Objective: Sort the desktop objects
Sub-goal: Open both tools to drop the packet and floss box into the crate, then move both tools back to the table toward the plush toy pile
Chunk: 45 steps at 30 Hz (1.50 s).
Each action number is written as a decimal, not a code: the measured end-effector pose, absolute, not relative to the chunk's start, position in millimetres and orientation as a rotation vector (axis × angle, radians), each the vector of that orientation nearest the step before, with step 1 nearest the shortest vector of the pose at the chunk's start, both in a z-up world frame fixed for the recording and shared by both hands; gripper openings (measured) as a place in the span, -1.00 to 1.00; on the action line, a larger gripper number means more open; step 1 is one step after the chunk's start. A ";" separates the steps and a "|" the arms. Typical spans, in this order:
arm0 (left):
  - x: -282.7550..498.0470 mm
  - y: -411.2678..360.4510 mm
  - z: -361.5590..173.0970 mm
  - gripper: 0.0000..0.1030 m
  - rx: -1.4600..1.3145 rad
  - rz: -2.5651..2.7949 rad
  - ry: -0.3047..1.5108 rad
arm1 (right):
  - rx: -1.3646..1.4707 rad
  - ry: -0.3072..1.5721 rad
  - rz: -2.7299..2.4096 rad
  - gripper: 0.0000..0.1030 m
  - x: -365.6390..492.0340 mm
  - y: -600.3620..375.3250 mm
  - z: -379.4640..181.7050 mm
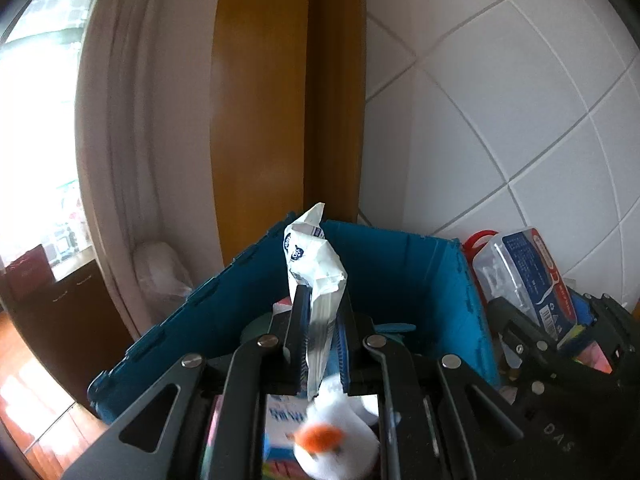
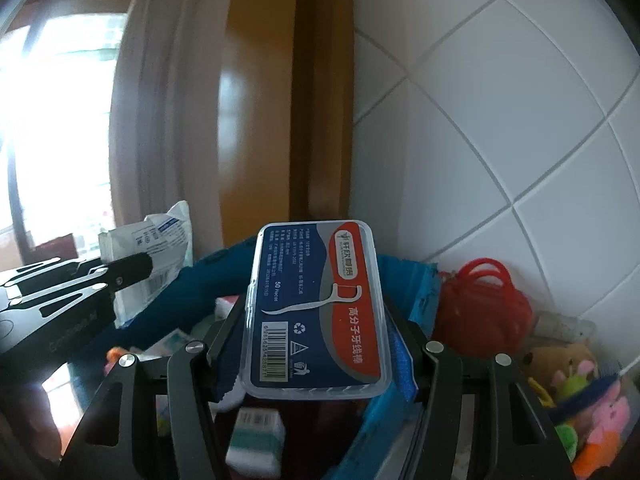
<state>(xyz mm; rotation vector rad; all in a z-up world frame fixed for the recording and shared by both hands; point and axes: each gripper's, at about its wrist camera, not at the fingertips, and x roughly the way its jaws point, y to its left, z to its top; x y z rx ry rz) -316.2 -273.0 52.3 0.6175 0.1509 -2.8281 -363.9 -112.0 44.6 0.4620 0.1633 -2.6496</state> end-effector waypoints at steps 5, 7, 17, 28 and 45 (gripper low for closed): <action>-340.4 -289.8 38.7 0.41 0.677 -2.824 0.176 | 0.523 0.155 -2.695 0.87 -385.1 -120.5 36.6; -344.1 -293.8 34.1 0.58 0.652 -2.811 0.166 | 0.519 0.158 -2.721 0.92 -390.2 -119.2 37.4; -344.7 -289.1 21.7 0.58 0.701 -2.860 0.203 | 0.557 0.159 -2.793 1.00 -384.8 -102.6 38.1; -297.0 -261.4 25.1 0.59 0.685 -2.922 0.186 | 0.540 0.170 -2.863 1.00 -331.0 -75.9 33.1; -240.2 -116.5 9.9 0.59 0.779 -3.190 0.041 | 0.631 0.068 -3.124 1.00 -230.4 65.7 13.9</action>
